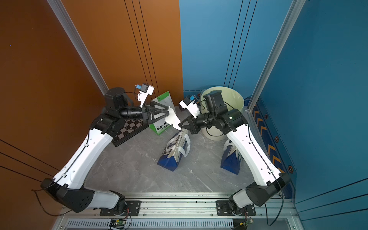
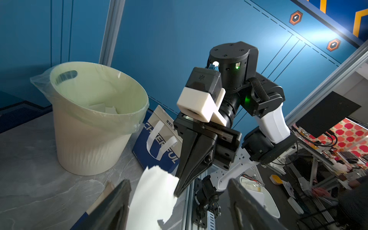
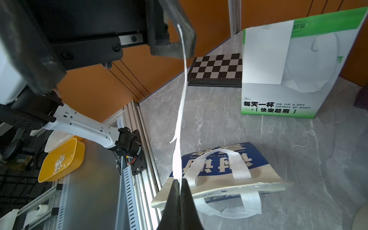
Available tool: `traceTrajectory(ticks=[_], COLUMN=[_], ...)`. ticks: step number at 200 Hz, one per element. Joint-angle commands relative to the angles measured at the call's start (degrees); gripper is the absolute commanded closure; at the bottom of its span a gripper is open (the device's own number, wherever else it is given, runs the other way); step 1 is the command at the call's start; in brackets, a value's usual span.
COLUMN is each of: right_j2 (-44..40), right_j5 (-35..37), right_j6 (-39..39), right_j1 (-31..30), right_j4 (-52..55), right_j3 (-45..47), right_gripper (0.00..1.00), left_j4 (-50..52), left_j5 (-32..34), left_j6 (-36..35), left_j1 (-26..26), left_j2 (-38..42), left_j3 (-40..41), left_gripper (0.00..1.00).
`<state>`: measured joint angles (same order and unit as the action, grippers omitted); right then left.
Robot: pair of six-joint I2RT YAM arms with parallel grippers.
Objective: Shred takeout receipts and throw away
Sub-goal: Shred the takeout receipt.
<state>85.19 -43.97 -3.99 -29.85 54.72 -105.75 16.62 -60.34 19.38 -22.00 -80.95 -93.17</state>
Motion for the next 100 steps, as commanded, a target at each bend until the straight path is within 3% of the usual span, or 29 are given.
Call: traceTrajectory(ticks=[1, 29, 37, 48, 79, 100], right_j2=[-0.89, -2.08, -2.16, -2.17, -2.3, -2.86], right_j5=[-2.44, -3.79, -3.87, -2.97, -0.67, 1.28], right_j6=[-4.18, -5.99, -6.32, -6.47, -6.39, -6.32], right_j1=[-0.39, -0.47, -0.61, -0.74, -1.04, -1.03], right_j4=[2.67, 2.81, 2.78, 2.84, 2.87, 2.85], right_j3=[-0.86, 0.99, 1.56, 2.16, 2.48, 4.32], right_gripper=[1.0, 1.0, 1.0, 1.0, 1.0, 1.0], left_j4=[1.69, 1.67, 1.79, 1.9, 1.79, 1.84], left_j5=[-4.04, -2.72, -2.76, -2.82, -2.51, 1.38], left_j6=[-2.82, -5.05, -5.73, -6.58, -8.14, -9.7], left_j1=[-1.35, -2.58, -2.97, -3.83, -5.74, -6.01], left_j2=[-0.92, -0.69, -0.7, -0.68, -0.2, 1.15], left_j3=[0.03, 2.29, 2.78, 3.2, 3.77, 5.17], left_gripper=[0.26, 0.34, 0.41, 0.53, 1.0, 1.0])
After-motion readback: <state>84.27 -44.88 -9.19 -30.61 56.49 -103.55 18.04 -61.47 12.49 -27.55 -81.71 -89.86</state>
